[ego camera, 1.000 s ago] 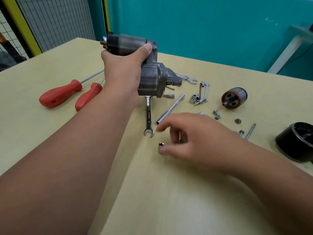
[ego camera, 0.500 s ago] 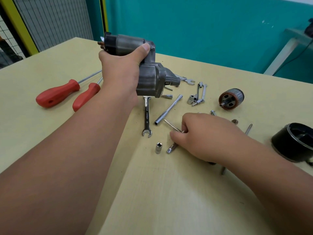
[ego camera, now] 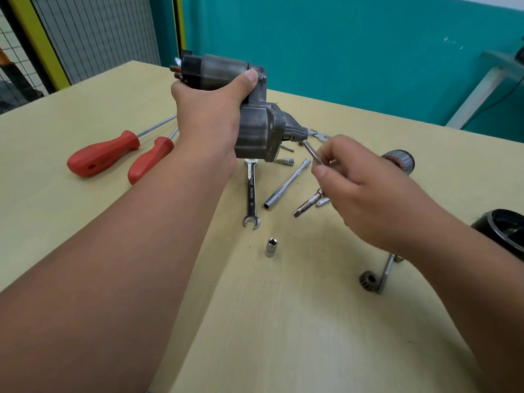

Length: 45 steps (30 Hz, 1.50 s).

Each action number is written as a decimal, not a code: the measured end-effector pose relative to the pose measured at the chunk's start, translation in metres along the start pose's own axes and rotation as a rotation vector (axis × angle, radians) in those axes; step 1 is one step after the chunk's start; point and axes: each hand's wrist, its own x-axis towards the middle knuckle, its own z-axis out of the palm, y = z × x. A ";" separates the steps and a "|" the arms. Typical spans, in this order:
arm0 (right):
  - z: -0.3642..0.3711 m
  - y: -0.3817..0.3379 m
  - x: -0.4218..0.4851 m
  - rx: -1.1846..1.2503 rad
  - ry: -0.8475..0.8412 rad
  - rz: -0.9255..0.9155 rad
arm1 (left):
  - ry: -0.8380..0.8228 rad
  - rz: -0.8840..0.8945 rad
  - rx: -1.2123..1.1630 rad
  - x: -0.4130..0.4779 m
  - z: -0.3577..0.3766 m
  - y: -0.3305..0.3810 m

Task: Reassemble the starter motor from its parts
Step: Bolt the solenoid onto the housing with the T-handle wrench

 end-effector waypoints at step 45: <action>-0.026 0.012 -0.037 0.127 0.018 -0.122 | -0.134 -0.018 -0.017 -0.015 0.012 -0.008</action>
